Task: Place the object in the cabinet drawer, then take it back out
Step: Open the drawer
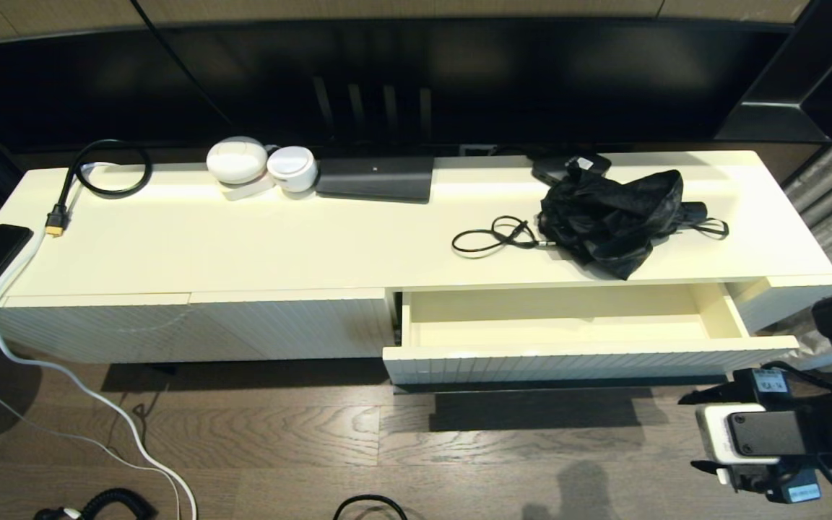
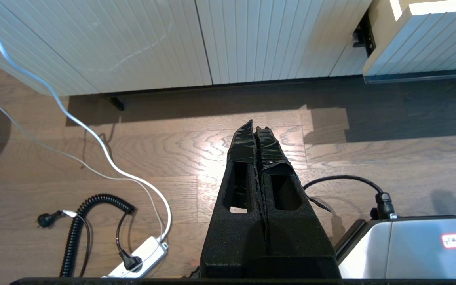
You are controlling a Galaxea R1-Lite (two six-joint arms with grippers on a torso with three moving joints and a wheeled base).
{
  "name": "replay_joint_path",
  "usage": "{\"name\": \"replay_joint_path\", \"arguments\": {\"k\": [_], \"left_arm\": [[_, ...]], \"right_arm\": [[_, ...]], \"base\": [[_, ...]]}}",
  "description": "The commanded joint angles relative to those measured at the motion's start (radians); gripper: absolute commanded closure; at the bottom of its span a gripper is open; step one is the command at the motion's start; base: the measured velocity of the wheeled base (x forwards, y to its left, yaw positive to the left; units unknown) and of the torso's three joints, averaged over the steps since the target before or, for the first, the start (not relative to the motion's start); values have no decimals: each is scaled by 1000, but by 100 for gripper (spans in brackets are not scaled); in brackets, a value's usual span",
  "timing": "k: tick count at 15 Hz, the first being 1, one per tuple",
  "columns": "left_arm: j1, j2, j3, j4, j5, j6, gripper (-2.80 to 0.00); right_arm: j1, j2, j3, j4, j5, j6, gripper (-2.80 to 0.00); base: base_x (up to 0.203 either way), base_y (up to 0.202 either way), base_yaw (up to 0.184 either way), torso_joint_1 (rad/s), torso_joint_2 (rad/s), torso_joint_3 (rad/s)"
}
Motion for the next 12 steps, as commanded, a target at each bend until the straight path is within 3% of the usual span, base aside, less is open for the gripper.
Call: {"name": "replay_joint_path", "arguments": {"k": [1,8,12], "left_arm": [[0,0,0,0,0,1,0],[-2,0,0,0,0,1,0],[0,0,0,0,0,1,0]], "right_arm": [[6,-73,-26,21,1,-6,0],[61,218,-346,34,-16,-8,0],[72,372,-429,-16,-31,-9,0]], "base": [[0,0,0,0,0,0],[0,0,0,0,0,0],[0,0,0,0,0,0]]}}
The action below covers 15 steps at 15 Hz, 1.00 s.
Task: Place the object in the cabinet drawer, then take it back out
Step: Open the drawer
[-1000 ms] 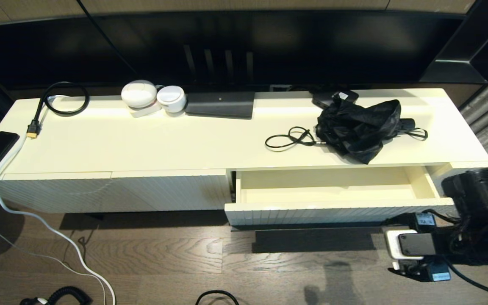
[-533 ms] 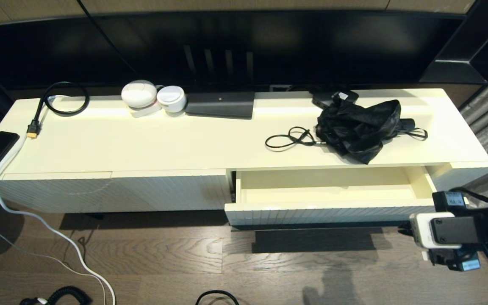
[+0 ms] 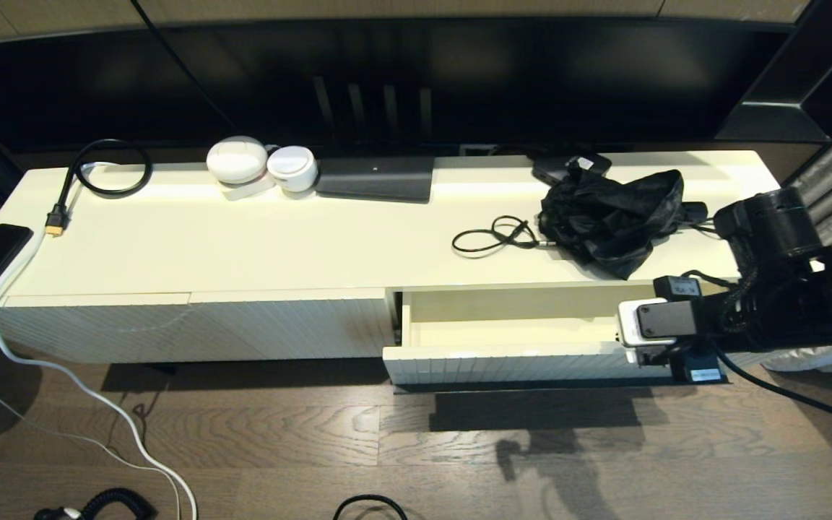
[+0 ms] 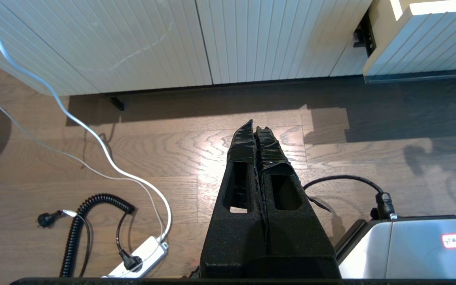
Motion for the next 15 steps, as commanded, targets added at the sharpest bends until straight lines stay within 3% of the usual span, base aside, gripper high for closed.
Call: {"name": "replay_joint_path", "arguments": {"k": [1,6,9,15], "left_arm": [[0,0,0,1,0,1,0],[0,0,0,1,0,1,0],[0,0,0,1,0,1,0],[-1,0,0,1,0,1,0]], "right_arm": [[6,124,-36,-47,1,-7,0],[7,202,-115,-85,-1,-13,0],[-2,255,-230,-23,-2,-47,0],[-16,279,-262,16,-11,-81,0]], "base": [[0,0,0,0,0,0],[0,0,0,0,0,0],[0,0,0,0,0,0],[0,0,0,0,0,0]]}}
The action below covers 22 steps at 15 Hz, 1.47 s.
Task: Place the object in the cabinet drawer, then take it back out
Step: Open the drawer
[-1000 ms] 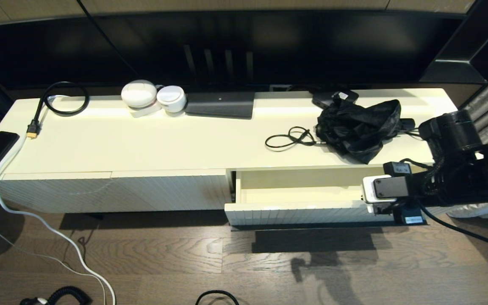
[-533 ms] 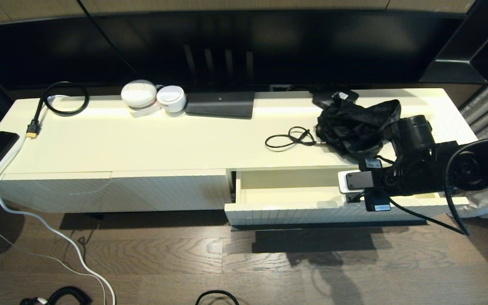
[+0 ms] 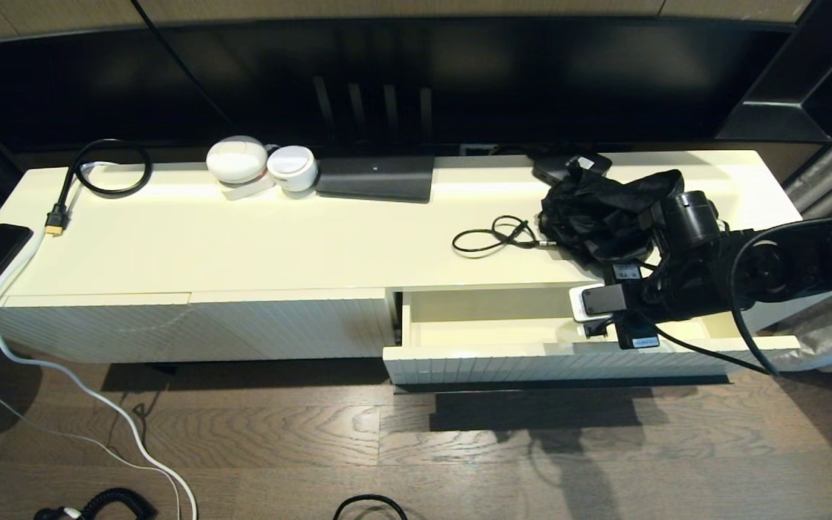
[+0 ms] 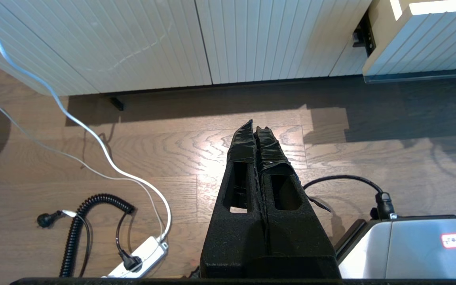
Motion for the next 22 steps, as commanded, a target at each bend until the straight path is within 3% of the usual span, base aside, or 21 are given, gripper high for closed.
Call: {"name": "replay_joint_path", "arguments": {"k": [1,8,22], "left_arm": [[0,0,0,0,0,1,0],[0,0,0,0,0,1,0],[-1,0,0,0,0,1,0]], "right_arm": [[-2,8,0,7,-4,-9,0],[0,-24,14,98,-20,-9,0],[9,-60,202,92,-36,-10,0]], "base": [[0,0,0,0,0,0],[0,0,0,0,0,0],[0,0,0,0,0,0]]}}
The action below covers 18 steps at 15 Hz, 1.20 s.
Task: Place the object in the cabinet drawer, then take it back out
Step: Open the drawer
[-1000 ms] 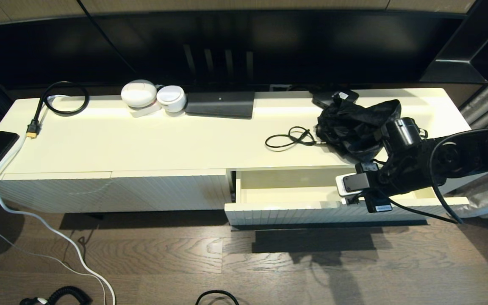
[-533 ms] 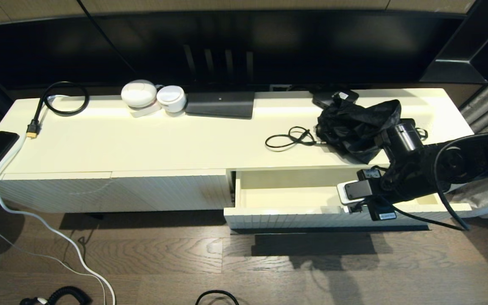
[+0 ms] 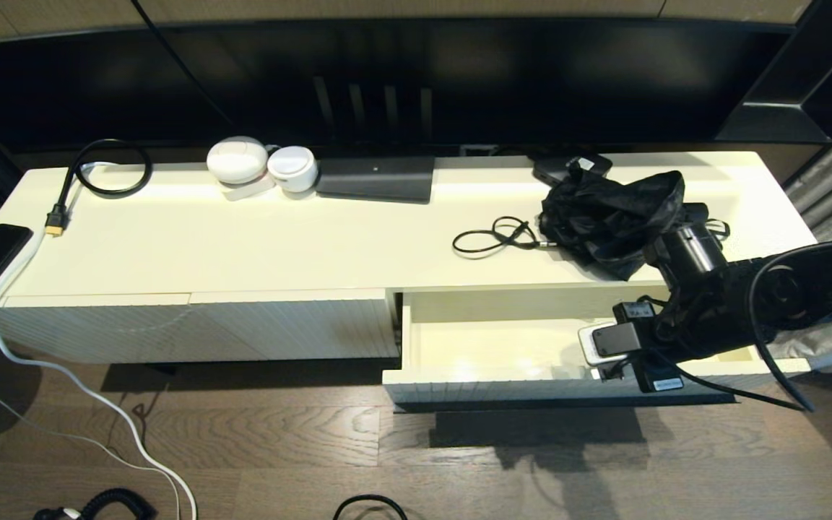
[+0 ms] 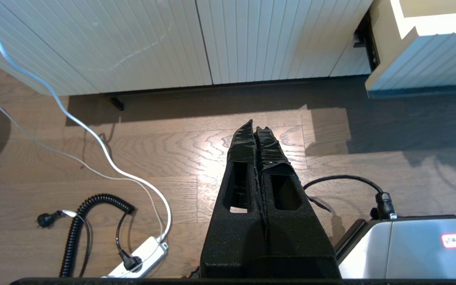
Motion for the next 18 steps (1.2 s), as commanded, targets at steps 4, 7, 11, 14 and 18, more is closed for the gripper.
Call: {"name": "replay_joint_path", "arguments": {"k": [4,7,11,14,18], "left_arm": [[1,0,0,0,0,1,0],[-1,0,0,0,0,1,0],[-1,0,0,0,0,1,0],[1,0,0,0,0,1,0],[1,0,0,0,0,1,0]], "right_arm": [[0,-17,61,8,0,-9,0],[0,-34,118,-1,1,-9,0],[8,-61,189,-34,11,-3,0],[15,-79,216,-37,11,5,0],[26,-89,214,-38,9,30,0]], "base": [[0,0,0,0,0,0],[0,0,0,0,0,0],[0,0,0,0,0,0],[0,0,0,0,0,0],[0,0,0,0,0,0]]}}
